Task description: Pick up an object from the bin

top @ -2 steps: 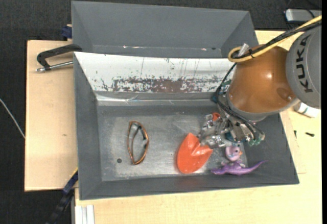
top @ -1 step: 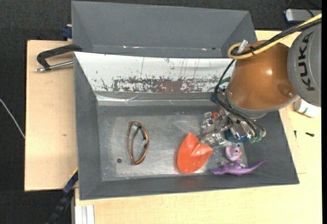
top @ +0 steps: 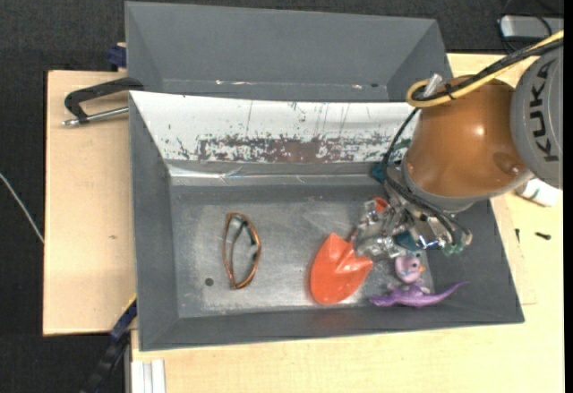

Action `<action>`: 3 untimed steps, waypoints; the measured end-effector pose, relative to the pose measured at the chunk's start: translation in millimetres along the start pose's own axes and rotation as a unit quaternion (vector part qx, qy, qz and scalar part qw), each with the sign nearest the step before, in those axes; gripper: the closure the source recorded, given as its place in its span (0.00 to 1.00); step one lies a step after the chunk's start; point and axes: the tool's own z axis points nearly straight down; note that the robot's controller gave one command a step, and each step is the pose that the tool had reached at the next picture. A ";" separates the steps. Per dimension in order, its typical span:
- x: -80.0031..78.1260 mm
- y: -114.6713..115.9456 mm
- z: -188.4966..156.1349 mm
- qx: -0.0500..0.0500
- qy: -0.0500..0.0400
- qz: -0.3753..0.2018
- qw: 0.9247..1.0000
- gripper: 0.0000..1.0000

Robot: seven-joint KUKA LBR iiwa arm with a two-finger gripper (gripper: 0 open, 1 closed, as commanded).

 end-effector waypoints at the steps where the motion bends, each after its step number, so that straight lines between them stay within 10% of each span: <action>1: 6.9 -57.7 3.9 0.000 -0.001 -0.043 0.999 1.00; 2: 22.2 -94.0 5.4 0.002 0.000 -0.045 0.999 1.00; 3: -49.9 -6.7 -9.1 -0.001 -0.003 0.047 0.999 0.00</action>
Offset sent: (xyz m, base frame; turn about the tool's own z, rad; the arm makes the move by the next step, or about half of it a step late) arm -0.0046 -0.0692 -0.0103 -0.0942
